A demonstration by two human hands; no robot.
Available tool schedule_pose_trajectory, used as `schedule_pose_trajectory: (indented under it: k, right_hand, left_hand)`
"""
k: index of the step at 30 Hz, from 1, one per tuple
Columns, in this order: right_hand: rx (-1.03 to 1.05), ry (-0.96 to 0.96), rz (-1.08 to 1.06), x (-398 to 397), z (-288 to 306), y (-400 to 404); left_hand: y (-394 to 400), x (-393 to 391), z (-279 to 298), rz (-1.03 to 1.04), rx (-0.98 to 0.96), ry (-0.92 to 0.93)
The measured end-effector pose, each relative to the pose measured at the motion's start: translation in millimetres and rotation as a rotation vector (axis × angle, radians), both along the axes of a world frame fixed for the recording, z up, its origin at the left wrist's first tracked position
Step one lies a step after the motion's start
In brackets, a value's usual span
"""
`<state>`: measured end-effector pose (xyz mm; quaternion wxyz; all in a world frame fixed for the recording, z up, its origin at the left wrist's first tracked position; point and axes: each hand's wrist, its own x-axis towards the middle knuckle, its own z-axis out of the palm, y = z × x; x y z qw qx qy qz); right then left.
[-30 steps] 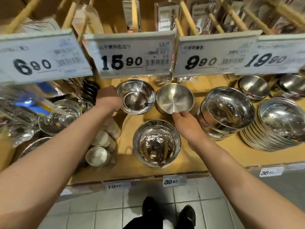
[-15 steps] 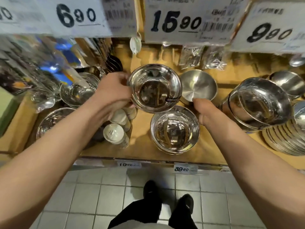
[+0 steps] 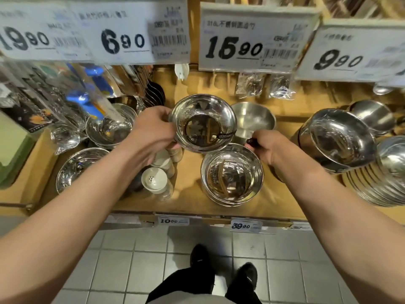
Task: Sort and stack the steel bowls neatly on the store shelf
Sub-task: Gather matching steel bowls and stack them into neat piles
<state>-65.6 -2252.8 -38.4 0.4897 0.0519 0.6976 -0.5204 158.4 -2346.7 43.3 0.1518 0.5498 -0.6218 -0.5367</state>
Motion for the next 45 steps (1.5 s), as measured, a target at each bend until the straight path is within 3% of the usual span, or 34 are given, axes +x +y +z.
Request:
schedule_pose_trajectory:
  k: [22,28,38,45]
  right_hand:
    - [-0.13,0.155,0.02,35.7,83.1,59.4]
    - [-0.139,0.368,0.026,61.6,96.0,123.7]
    - [-0.144,0.33,-0.098,57.9,109.1,252.1]
    - [-0.157,0.379,-0.181,27.4,113.7,325.9]
  left_hand:
    - [25.4,13.5,35.6,0.075,-0.024,0.13]
    - [36.0,35.6,41.5,0.085,-0.054,0.157]
    - [97.4,26.6,42.4,-0.157,-0.005,0.17]
    - [154.3,-9.6,63.6,-0.208,-0.032,0.207]
